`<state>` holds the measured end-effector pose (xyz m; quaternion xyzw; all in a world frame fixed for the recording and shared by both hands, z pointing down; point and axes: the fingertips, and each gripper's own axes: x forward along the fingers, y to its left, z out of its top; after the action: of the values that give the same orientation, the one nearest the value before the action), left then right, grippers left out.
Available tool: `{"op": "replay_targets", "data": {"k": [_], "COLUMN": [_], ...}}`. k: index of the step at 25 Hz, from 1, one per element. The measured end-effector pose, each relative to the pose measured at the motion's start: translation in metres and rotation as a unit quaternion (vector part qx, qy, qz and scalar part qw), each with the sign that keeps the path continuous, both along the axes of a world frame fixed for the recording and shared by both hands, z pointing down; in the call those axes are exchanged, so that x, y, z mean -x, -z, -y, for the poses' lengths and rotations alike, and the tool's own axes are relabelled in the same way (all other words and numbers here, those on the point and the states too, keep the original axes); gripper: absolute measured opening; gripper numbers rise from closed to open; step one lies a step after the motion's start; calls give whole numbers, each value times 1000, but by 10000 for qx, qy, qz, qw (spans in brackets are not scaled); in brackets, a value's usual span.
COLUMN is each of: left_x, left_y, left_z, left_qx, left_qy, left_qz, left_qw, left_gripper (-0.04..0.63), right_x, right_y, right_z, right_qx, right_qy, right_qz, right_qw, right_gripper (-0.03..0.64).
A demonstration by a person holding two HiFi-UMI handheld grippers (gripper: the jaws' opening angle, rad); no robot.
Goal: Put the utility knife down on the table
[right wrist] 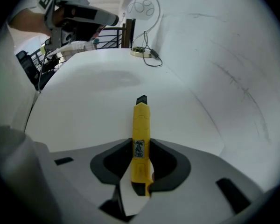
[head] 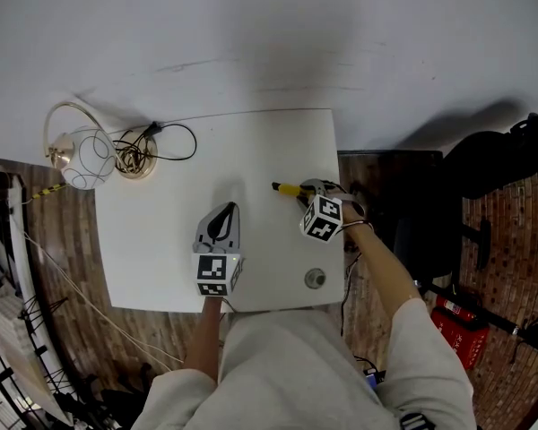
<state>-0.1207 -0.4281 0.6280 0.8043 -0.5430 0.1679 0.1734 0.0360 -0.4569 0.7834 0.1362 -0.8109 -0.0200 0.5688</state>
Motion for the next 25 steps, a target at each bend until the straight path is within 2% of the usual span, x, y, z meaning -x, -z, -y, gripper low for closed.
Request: {"op": "replay_targets", "data": {"k": [4,8,17,23,25], "left_x": [4,7,15,20,21], "left_y": [1,2,1,2,2], "left_z": [-1,-3,-6,-8,-8], "left_qx": [-12,-26,-40,-29,-32], "left_qy": [32,49,92,125,130], "left_qz": [2,4,13,31,30], "left_qw": [10000,10000,9999,9999,9999], "left_gripper": [9,9,9,9,9], "right_x": [2,6,7,8,8], "right_y": [-5,-9,-12,-10,-9], "right_z": [-1,1,2,5,8], "right_qx": [9,92,466,355,300], "right_qy": [556,788,791,754,691], "right_qz": [-408,-547,-471,-425,-402], "right_qw": [9976,9953,9947,9956,9963], "right_gripper": [110,110,114,124,160]}}
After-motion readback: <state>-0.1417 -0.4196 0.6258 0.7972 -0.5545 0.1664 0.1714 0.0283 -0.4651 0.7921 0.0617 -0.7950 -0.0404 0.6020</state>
